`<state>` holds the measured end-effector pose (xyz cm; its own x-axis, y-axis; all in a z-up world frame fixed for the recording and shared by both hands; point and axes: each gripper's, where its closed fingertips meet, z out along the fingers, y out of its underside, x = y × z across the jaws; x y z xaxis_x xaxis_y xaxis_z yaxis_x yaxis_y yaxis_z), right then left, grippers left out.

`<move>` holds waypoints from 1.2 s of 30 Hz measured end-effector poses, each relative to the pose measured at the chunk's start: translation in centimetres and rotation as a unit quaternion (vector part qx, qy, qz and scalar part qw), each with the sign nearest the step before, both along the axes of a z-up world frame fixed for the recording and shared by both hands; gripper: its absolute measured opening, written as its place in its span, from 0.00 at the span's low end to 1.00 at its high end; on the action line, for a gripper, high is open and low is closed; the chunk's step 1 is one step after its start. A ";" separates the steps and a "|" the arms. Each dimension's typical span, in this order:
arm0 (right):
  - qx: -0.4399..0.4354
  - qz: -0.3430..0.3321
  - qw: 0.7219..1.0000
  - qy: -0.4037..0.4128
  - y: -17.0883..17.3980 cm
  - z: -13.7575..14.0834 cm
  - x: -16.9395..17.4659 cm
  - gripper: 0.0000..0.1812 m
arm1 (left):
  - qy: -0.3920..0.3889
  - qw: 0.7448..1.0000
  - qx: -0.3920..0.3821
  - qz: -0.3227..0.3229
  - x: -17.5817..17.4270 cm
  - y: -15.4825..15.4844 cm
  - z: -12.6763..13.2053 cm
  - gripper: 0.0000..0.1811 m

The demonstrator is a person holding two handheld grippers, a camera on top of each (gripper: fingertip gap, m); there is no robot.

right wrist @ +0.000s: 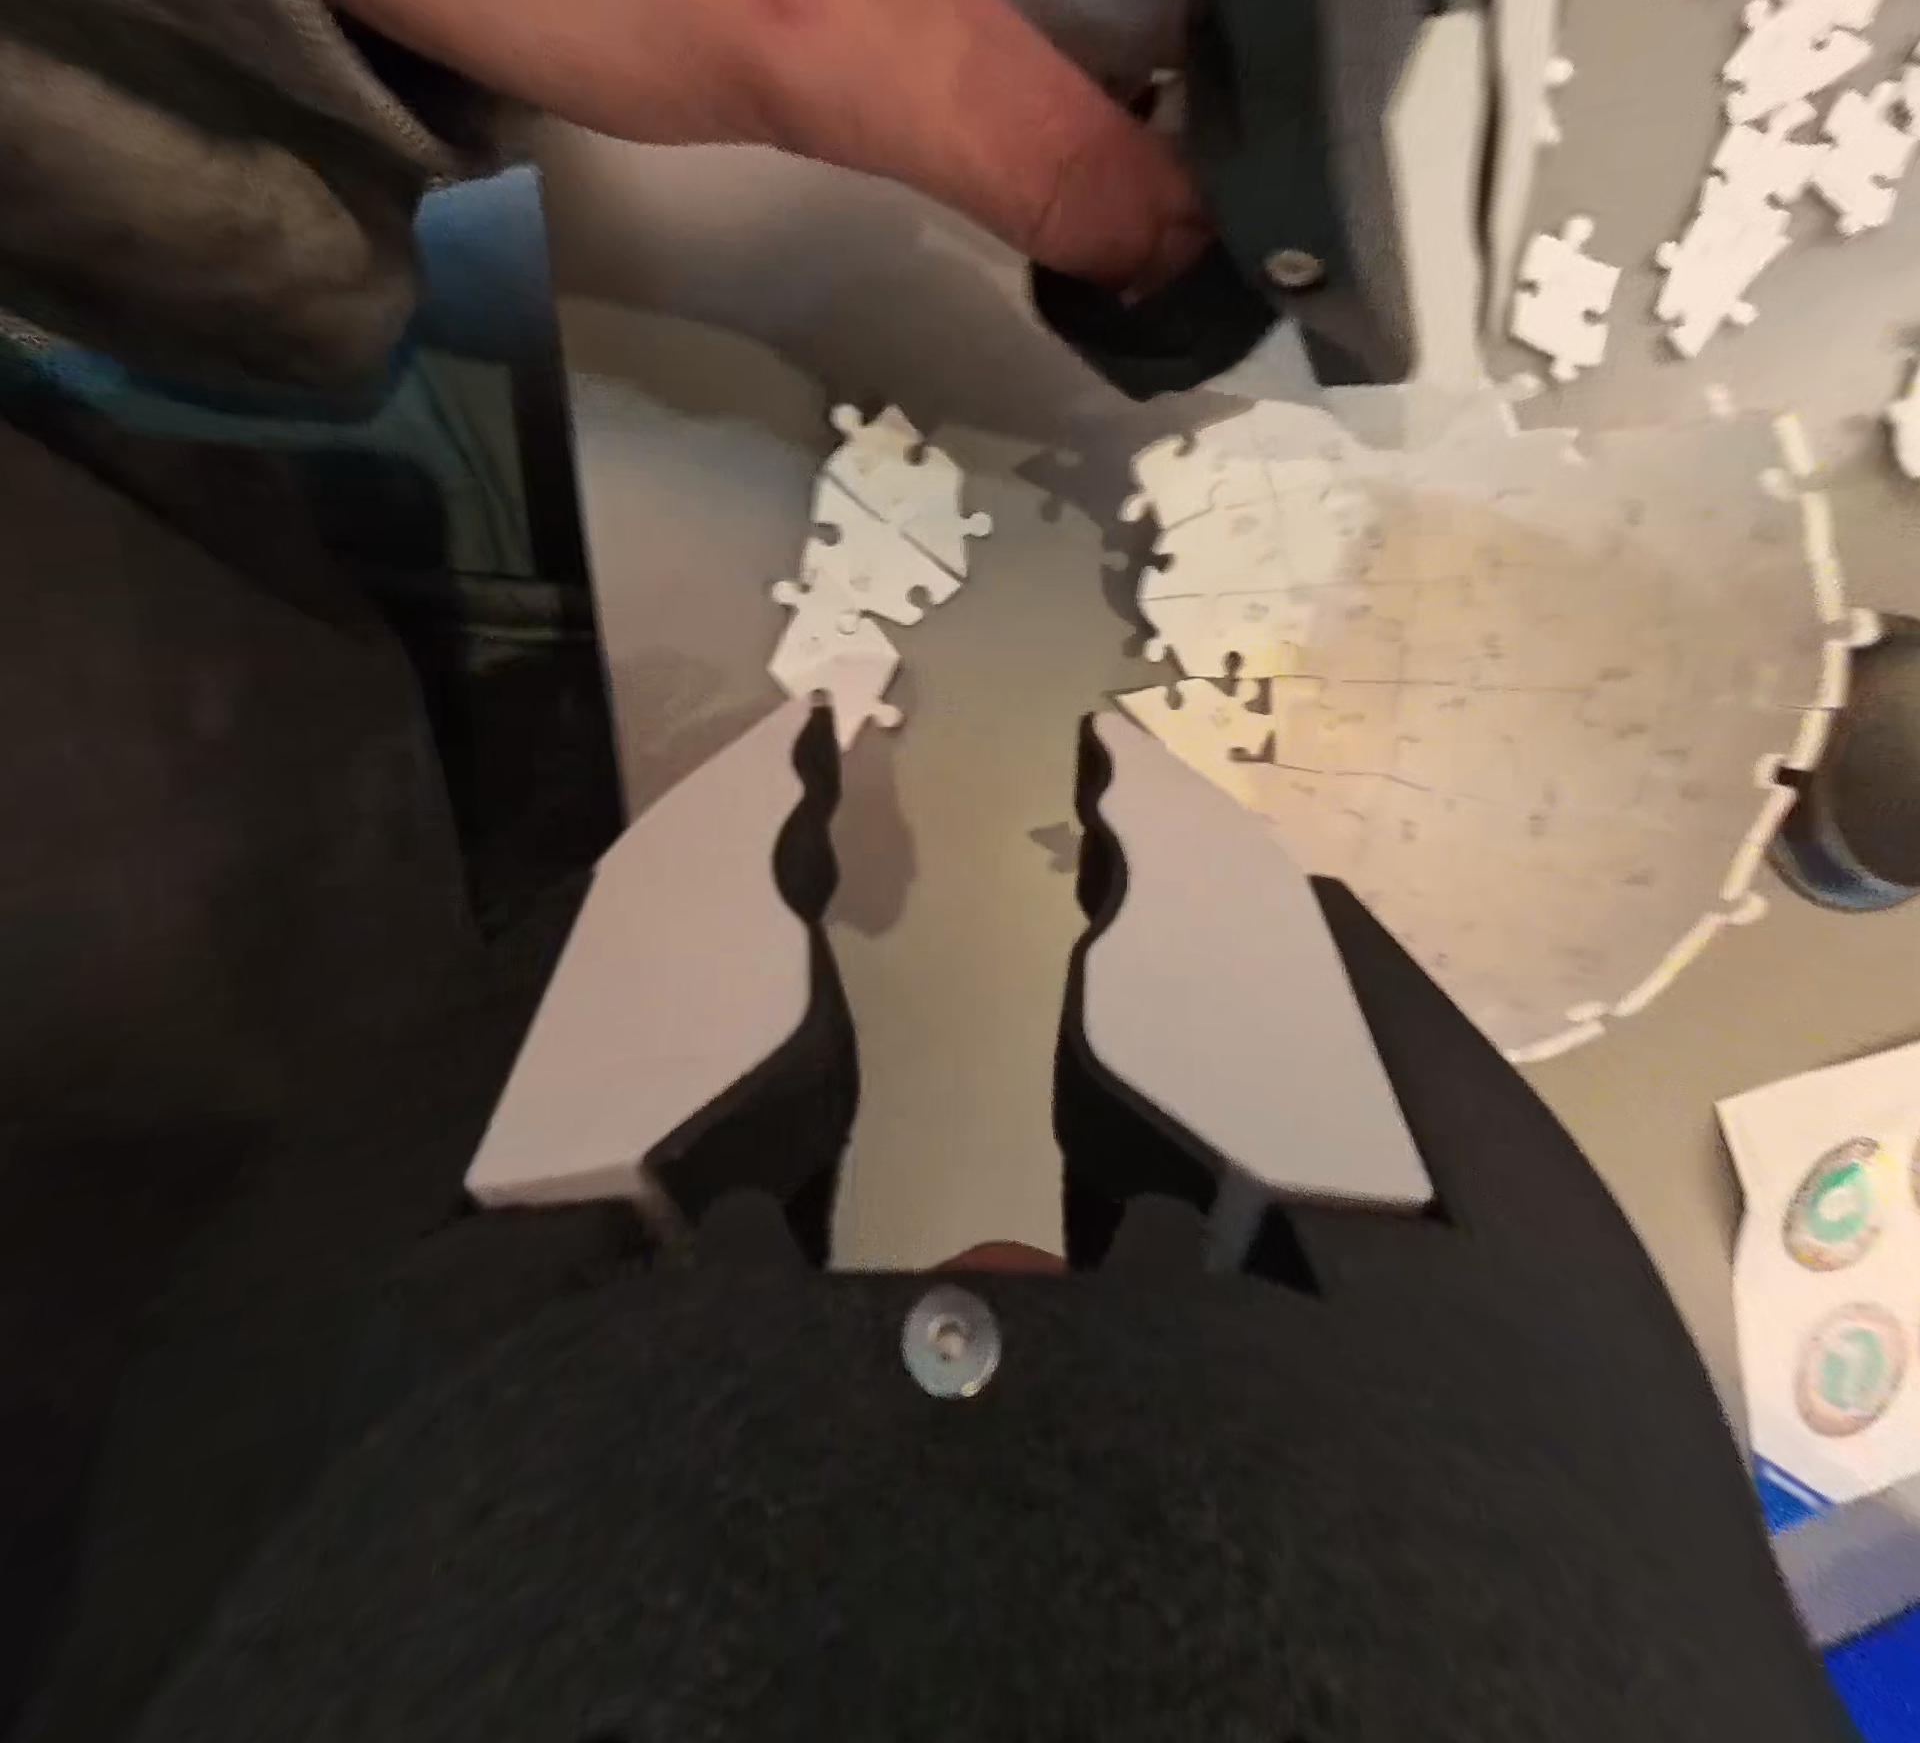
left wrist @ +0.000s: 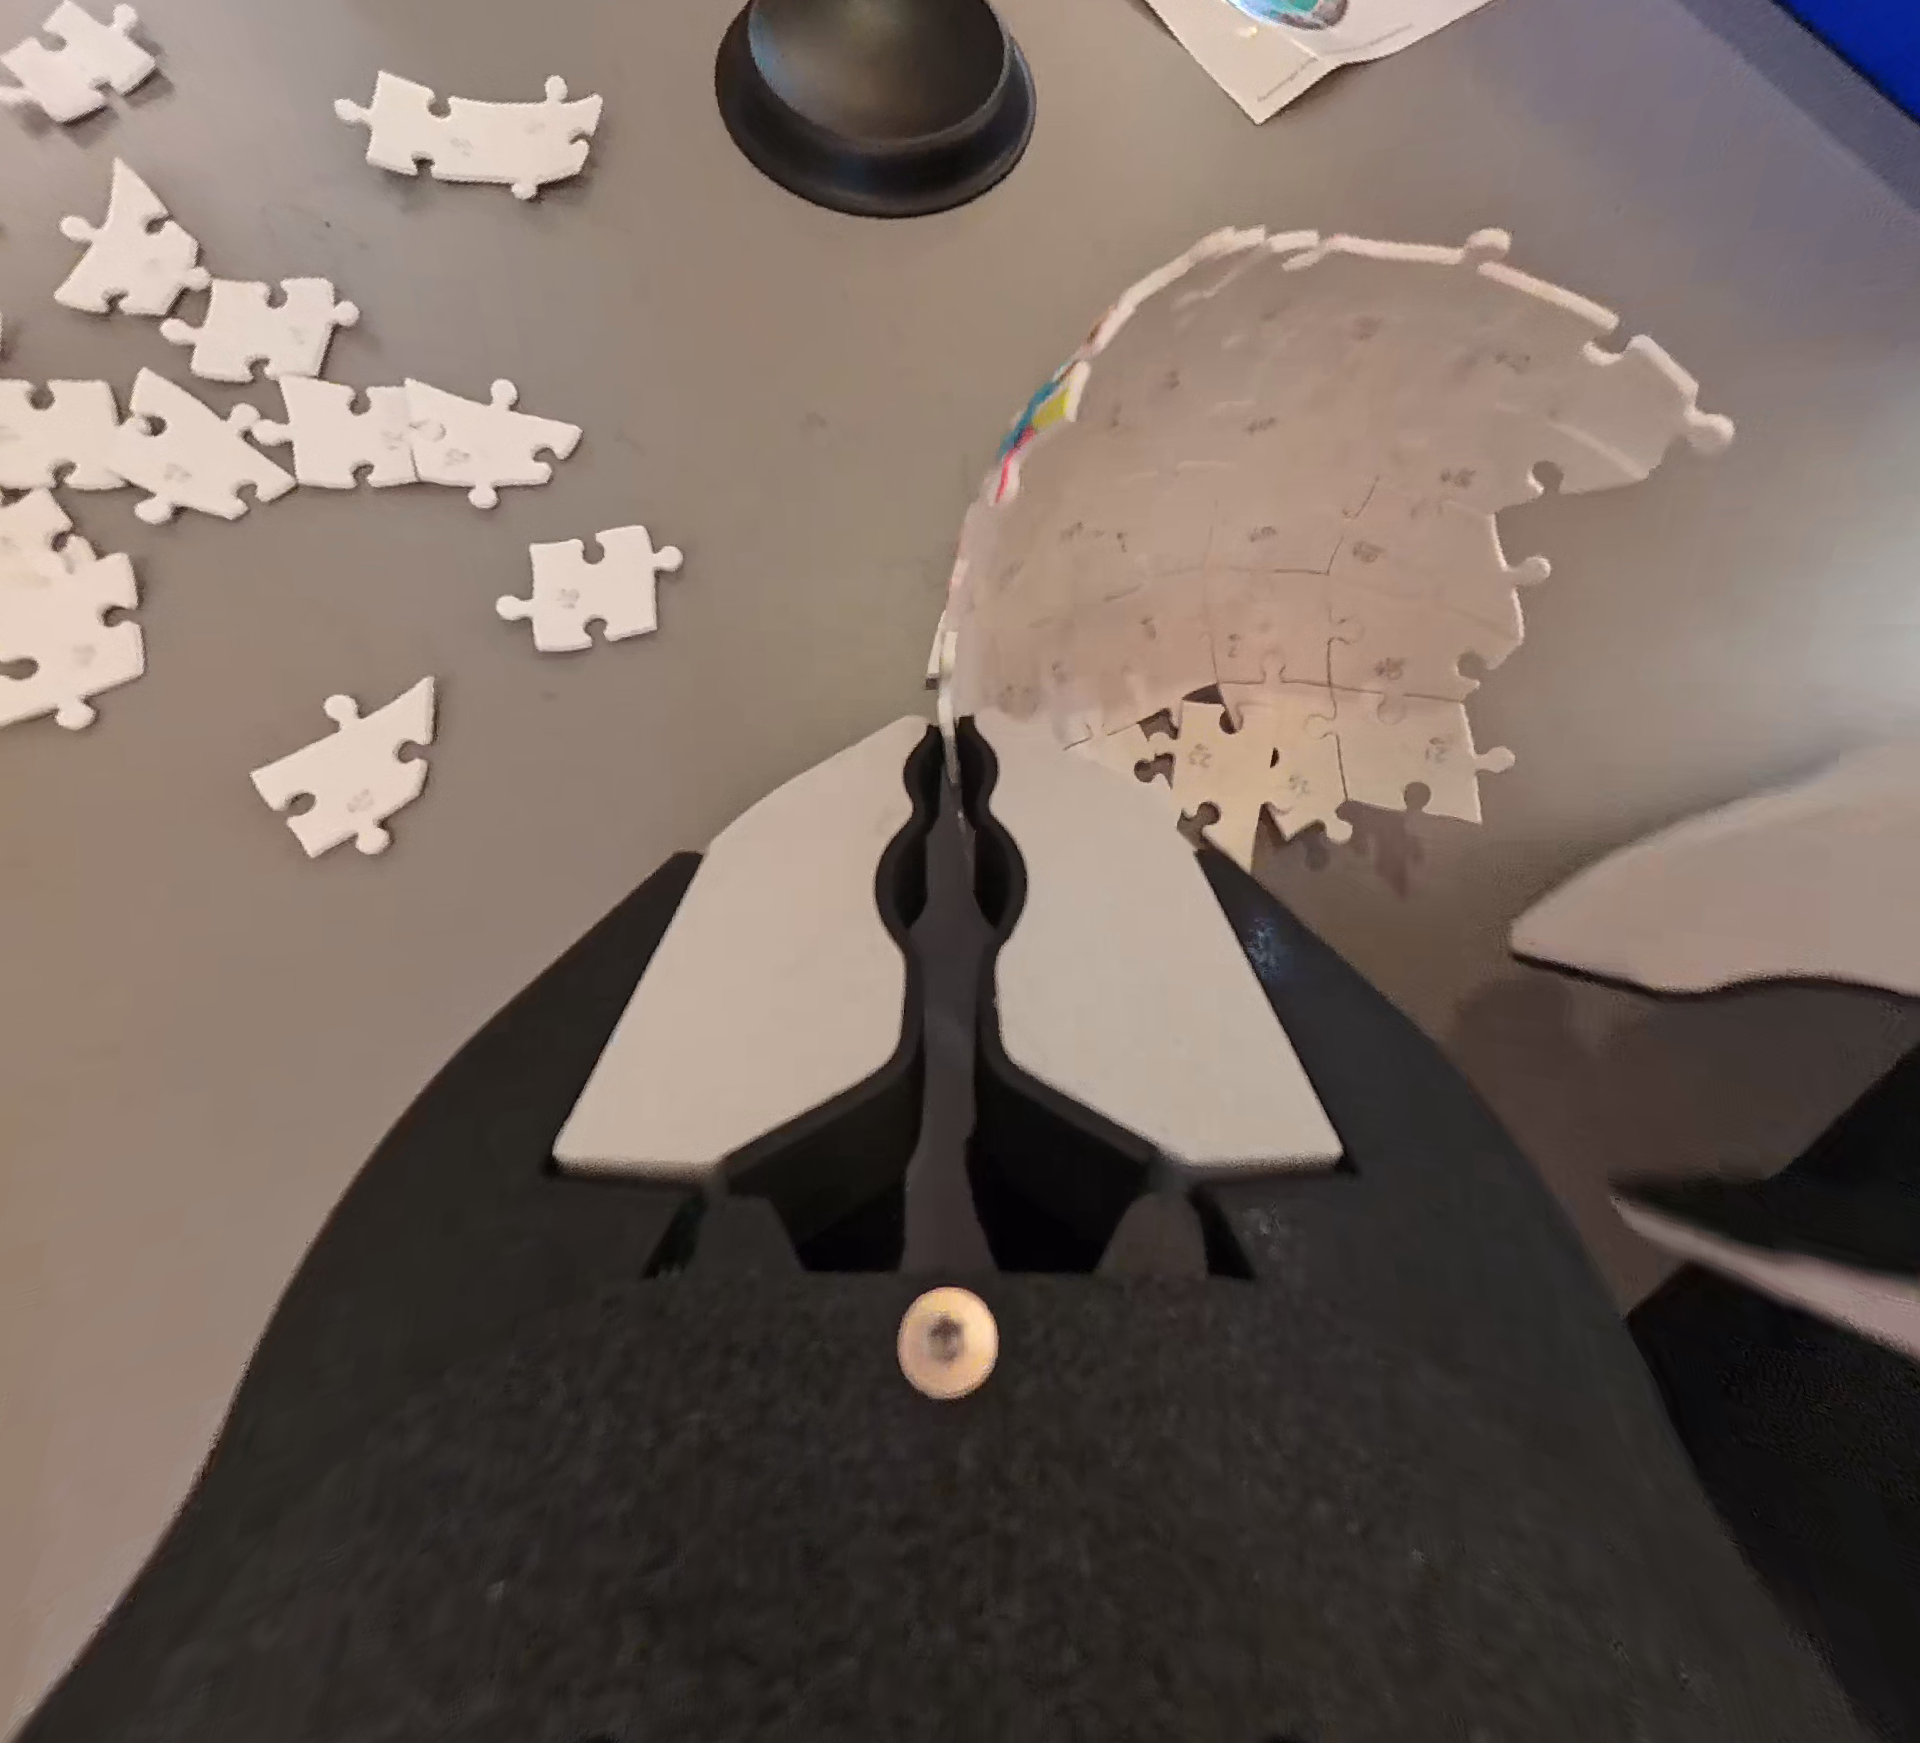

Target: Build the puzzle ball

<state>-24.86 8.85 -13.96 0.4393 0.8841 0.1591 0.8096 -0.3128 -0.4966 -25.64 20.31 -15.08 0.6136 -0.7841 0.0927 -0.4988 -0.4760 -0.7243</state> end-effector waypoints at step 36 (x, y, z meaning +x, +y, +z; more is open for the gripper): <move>-0.032 -0.145 0.989 -0.014 3.8 -3.8 0.5 0.14 | -0.007 1.000 -0.006 -0.003 -0.3 0.2 0.1 0.01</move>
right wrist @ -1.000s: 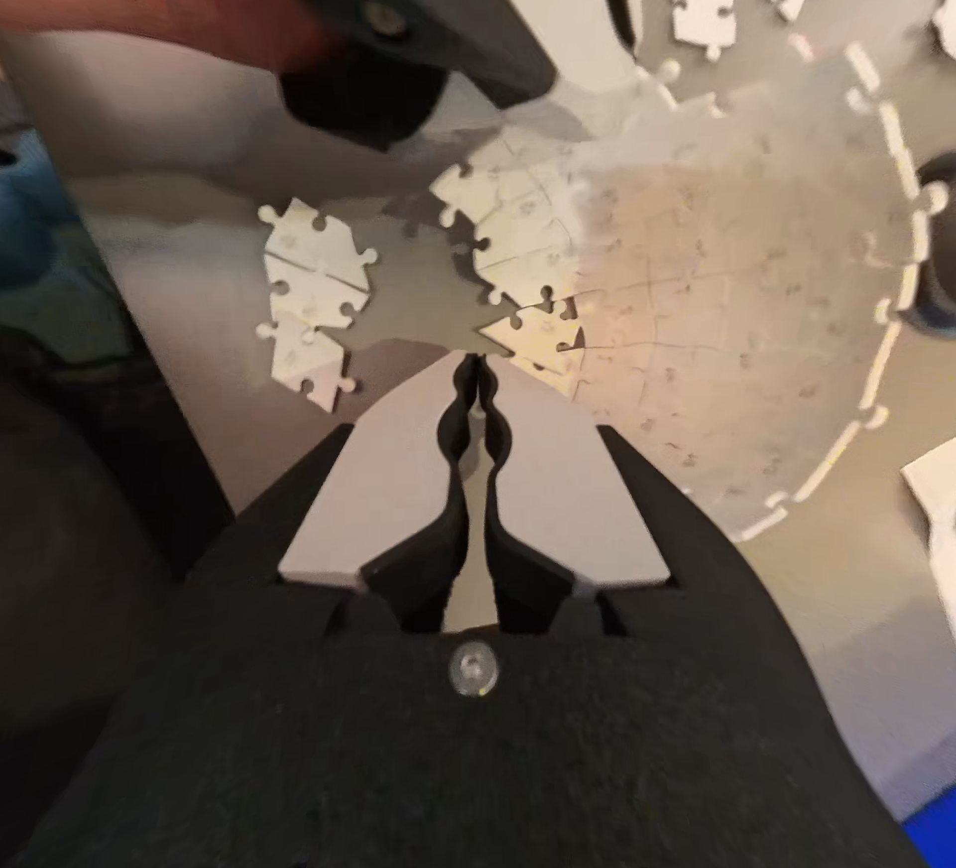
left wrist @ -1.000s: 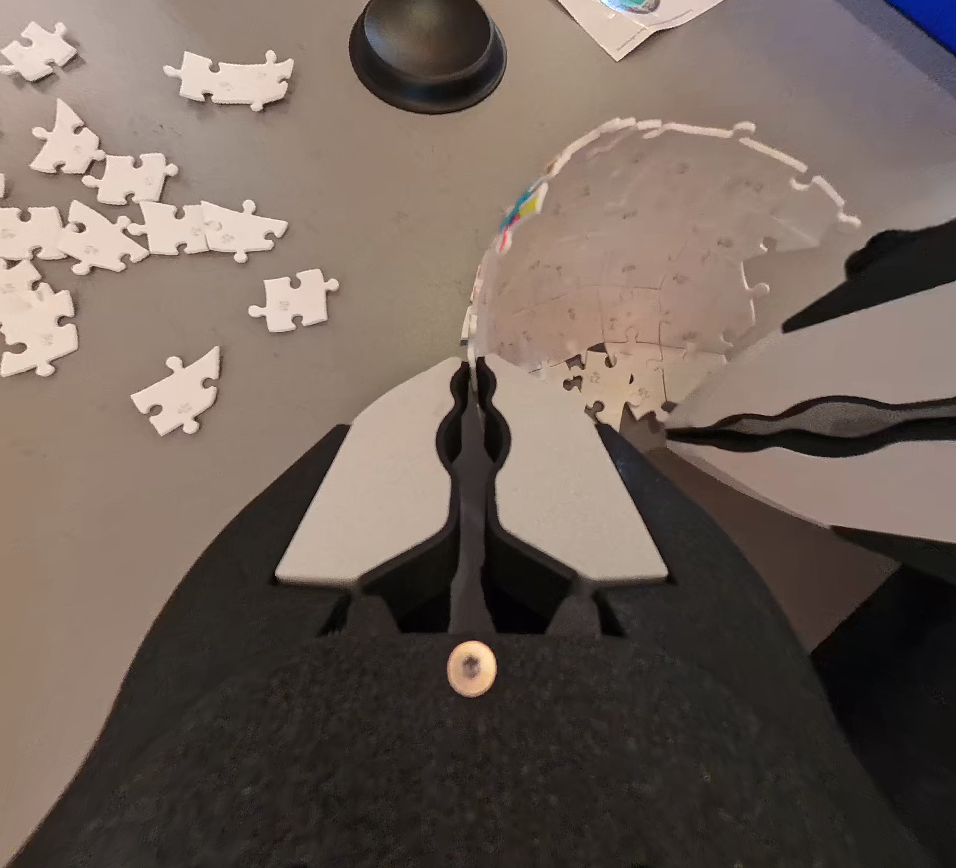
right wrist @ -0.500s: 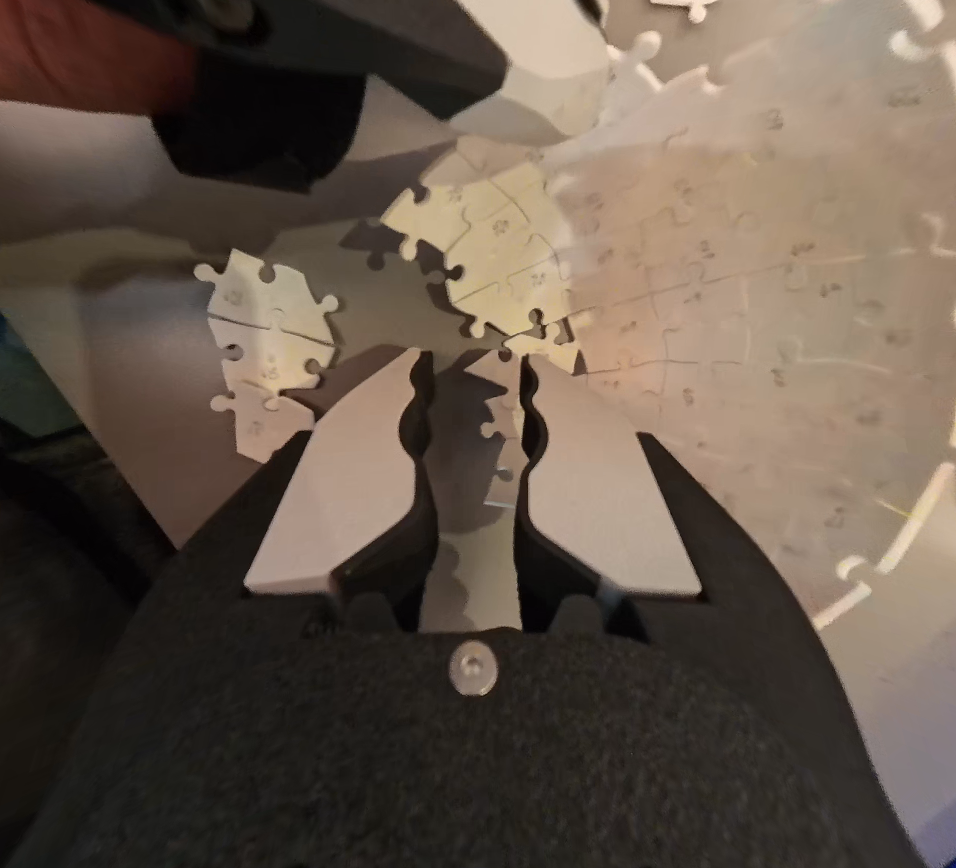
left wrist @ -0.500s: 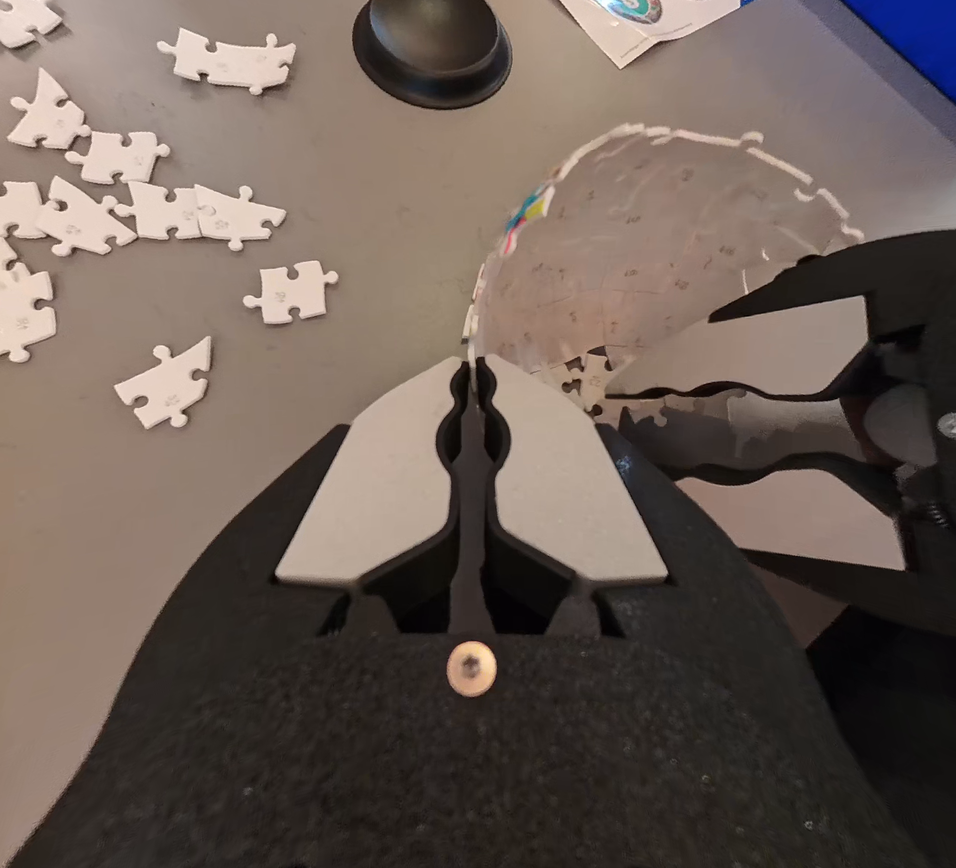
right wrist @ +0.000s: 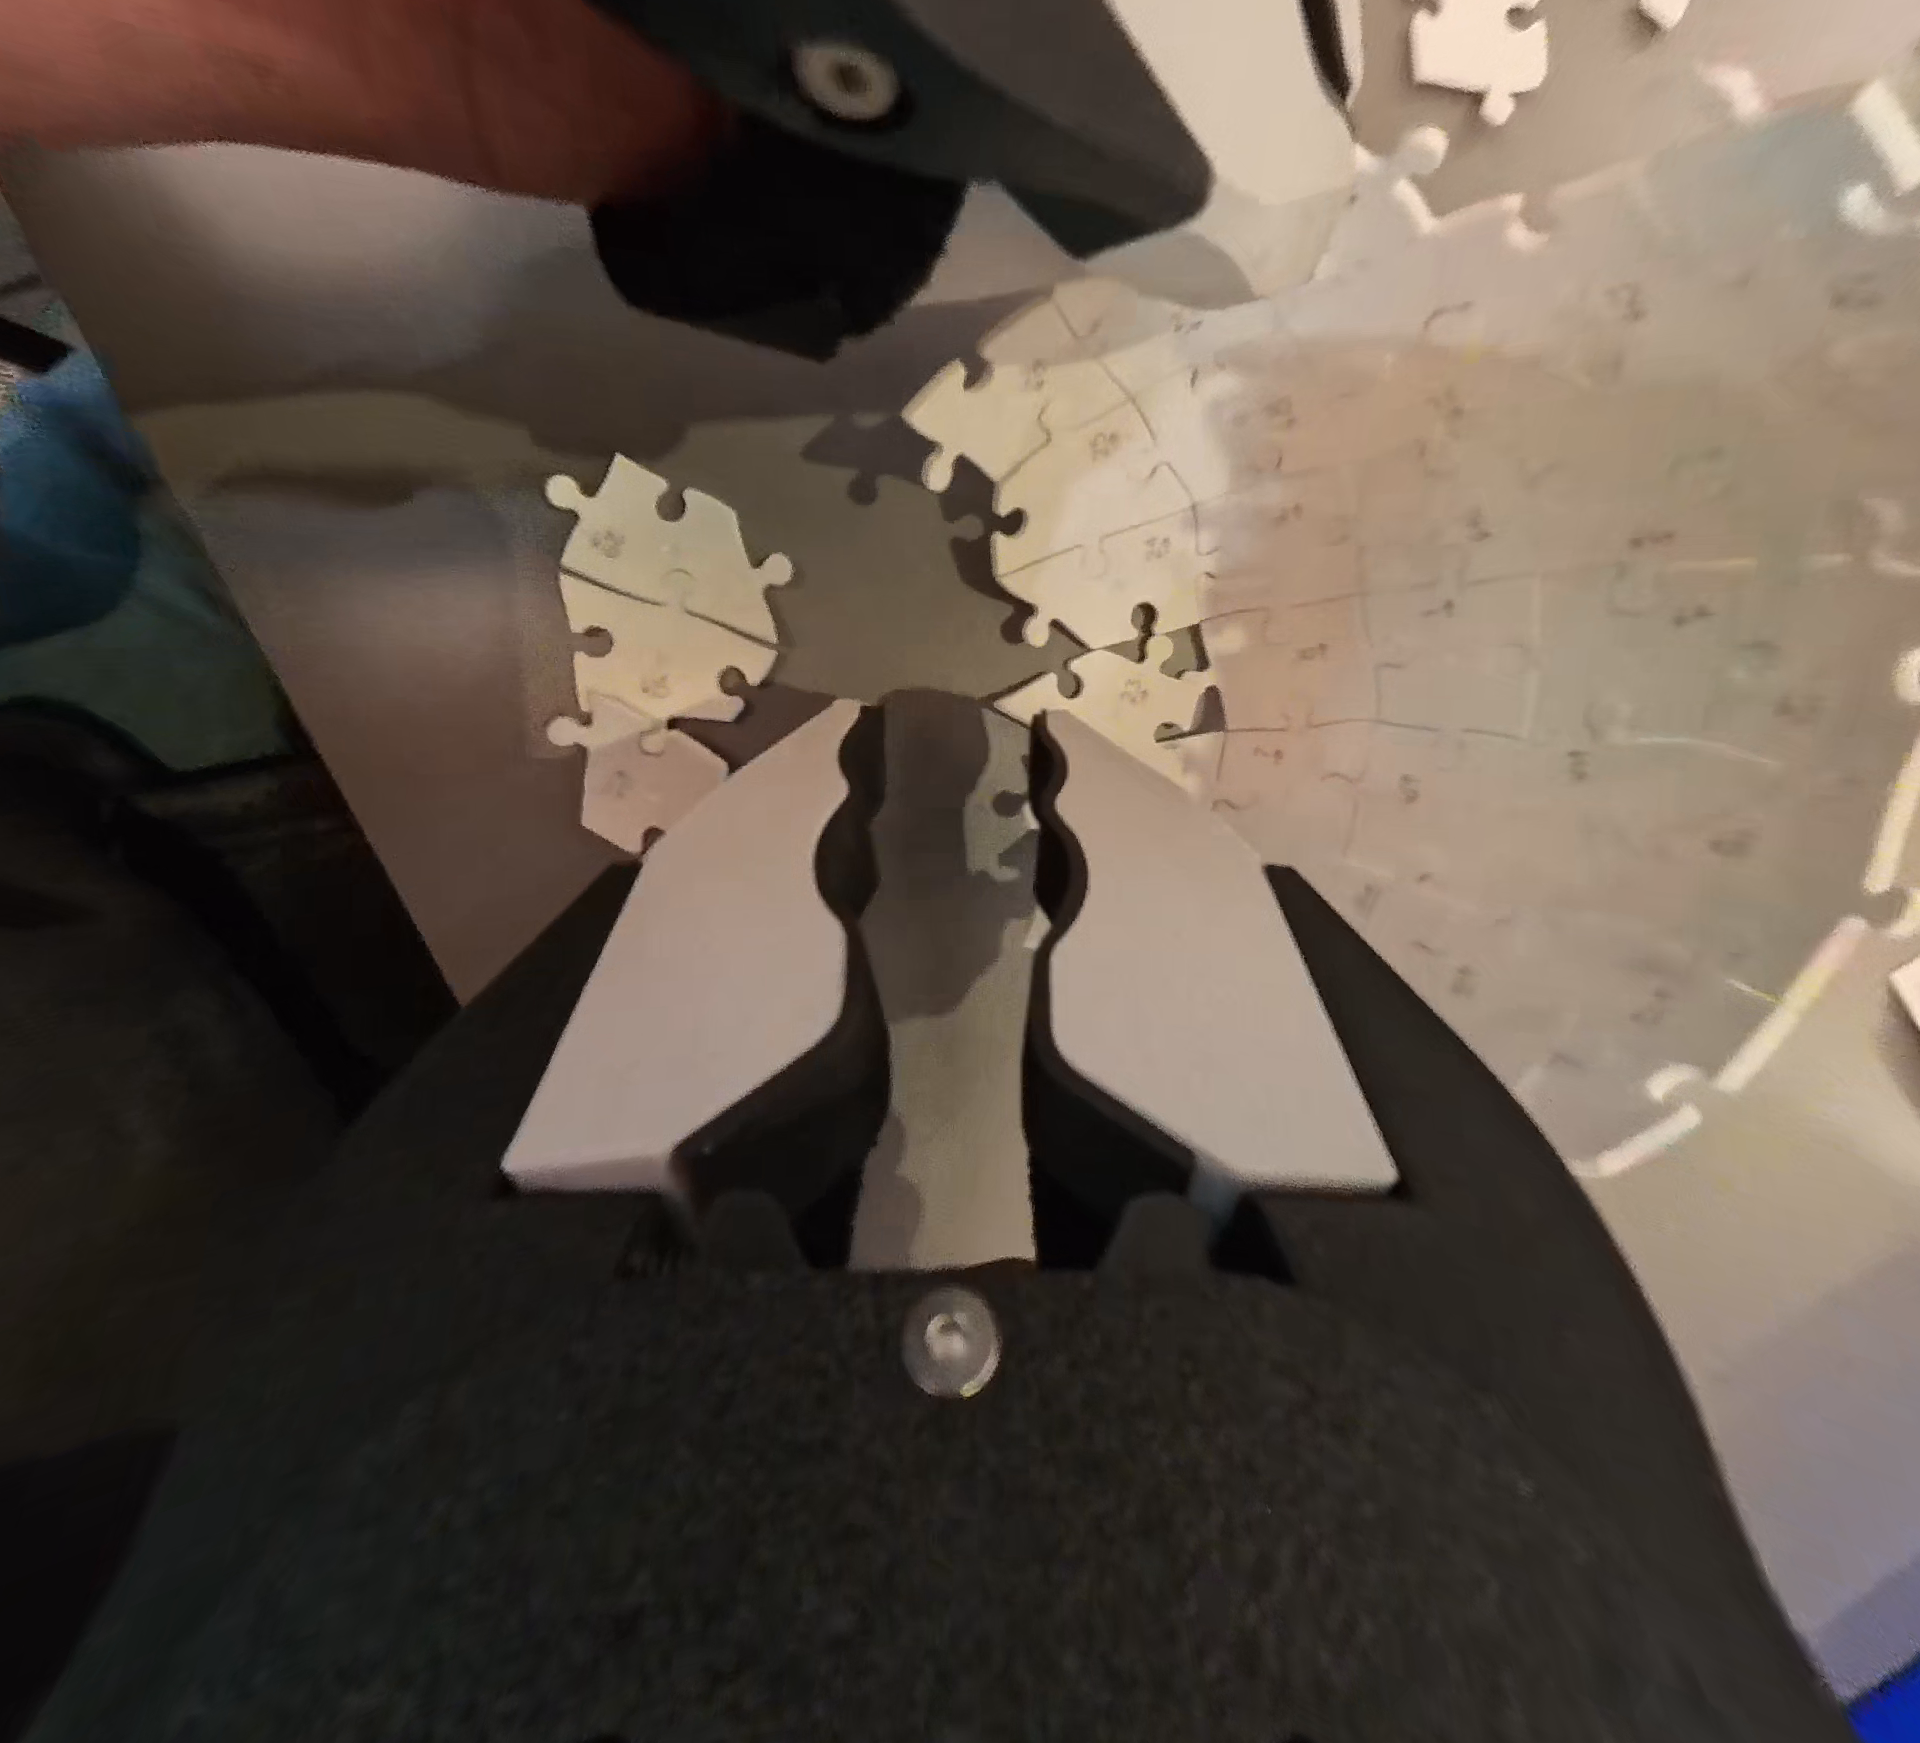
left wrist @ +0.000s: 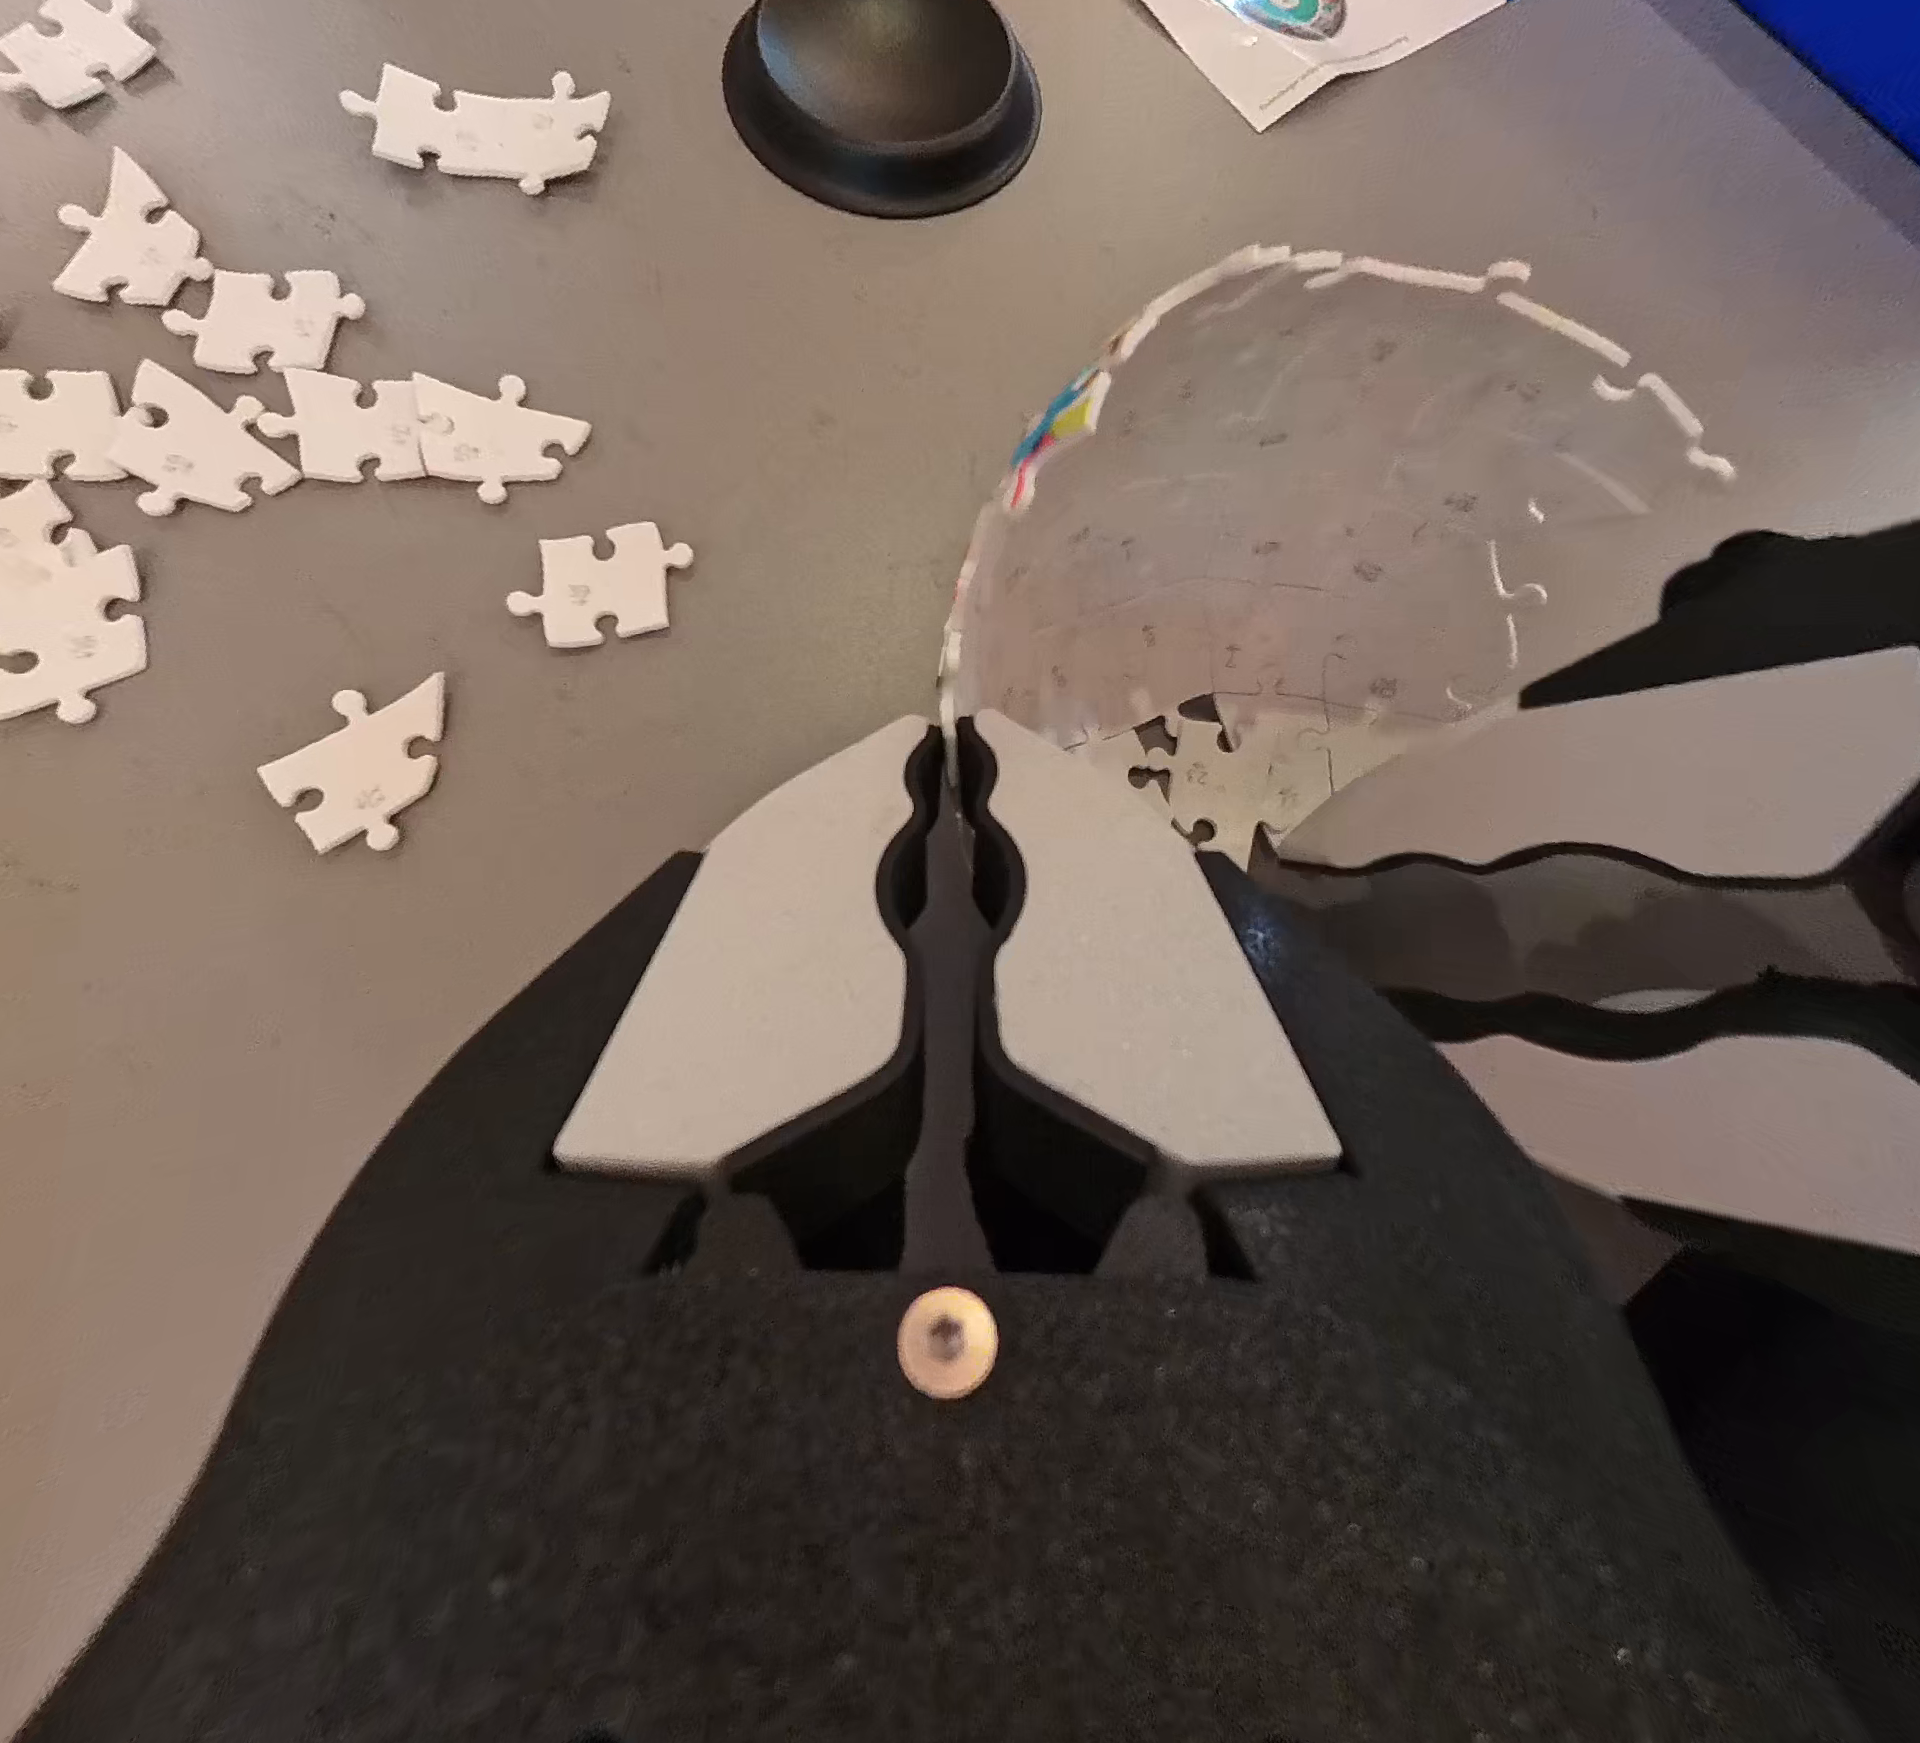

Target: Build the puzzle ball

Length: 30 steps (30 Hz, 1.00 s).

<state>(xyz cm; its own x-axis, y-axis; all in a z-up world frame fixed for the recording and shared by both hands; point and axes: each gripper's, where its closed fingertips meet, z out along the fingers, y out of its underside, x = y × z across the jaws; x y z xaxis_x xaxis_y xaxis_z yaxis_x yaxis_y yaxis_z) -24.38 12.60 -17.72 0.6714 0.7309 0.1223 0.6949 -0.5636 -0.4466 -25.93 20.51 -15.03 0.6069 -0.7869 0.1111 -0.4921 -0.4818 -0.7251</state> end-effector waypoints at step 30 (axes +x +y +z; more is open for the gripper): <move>0.089 -0.059 0.991 -0.077 1.4 -1.3 0.5 0.16 | 0.013 1.000 0.010 0.004 -0.1 -0.3 0.3 0.01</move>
